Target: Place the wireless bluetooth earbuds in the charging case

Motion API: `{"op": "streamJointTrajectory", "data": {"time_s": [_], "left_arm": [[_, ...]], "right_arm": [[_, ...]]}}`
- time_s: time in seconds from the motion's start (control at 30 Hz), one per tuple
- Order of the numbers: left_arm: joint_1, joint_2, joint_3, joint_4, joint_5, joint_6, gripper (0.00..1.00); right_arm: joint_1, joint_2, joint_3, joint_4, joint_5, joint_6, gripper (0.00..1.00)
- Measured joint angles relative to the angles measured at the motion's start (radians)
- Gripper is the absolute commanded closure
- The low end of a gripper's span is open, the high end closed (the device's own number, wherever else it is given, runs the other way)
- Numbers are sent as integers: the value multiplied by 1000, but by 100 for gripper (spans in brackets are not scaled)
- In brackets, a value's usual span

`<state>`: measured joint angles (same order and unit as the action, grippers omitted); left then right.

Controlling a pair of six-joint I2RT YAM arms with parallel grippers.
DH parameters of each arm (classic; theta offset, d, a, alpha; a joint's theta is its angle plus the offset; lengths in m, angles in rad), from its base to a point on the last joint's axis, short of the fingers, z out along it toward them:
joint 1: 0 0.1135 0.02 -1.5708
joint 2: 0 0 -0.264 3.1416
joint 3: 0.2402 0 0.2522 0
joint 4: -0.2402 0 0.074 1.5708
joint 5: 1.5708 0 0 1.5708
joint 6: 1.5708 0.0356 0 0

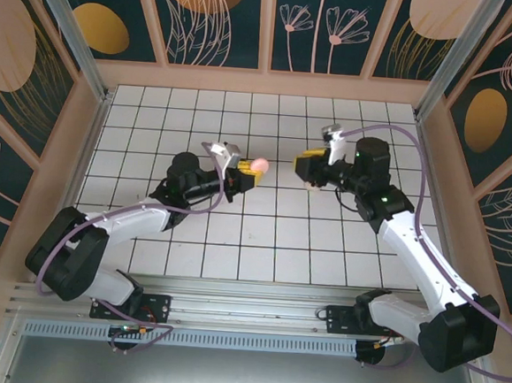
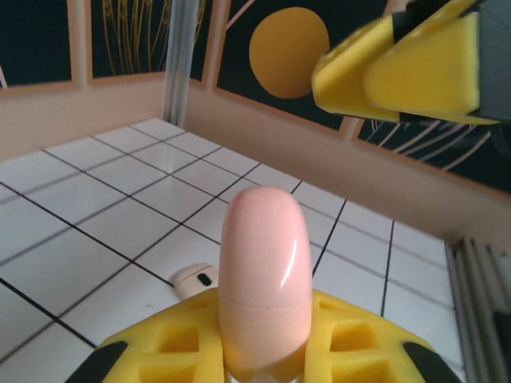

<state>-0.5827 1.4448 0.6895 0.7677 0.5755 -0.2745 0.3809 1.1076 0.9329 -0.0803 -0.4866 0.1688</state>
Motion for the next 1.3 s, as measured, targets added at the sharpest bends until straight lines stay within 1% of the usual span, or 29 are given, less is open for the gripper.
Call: {"op": "streamJointTrajectory", "data": {"time_s": [0.1, 0.2, 0.37, 0.5, 0.7, 0.8, 1.0, 1.3], "left_arm": [[-29, 55, 88, -53, -47, -154, 95], [-56, 121, 199, -143, -89, -294, 94], [-91, 289, 416, -323, -104, -496, 93], [-112, 417, 539, -475, -128, -587, 92], [-121, 574, 694, -668, -148, -637, 92], [-121, 622, 745, -731, -161, -641, 92], [-121, 706, 850, -825, -169, -640, 89], [-121, 790, 940, -935, -179, -608, 84]], "right_arm": [[-44, 0, -5, -2, 85, 174, 56], [-66, -7, -29, -6, 147, 290, 57], [-67, -43, -90, -14, 207, 392, 57], [-67, -73, -117, -18, 246, 436, 57], [-67, -109, -135, -29, 271, 456, 57], [-67, -132, -147, -35, 281, 462, 58], [-67, -162, -172, -44, 288, 469, 57], [-67, -173, -183, -51, 288, 475, 58]]}}
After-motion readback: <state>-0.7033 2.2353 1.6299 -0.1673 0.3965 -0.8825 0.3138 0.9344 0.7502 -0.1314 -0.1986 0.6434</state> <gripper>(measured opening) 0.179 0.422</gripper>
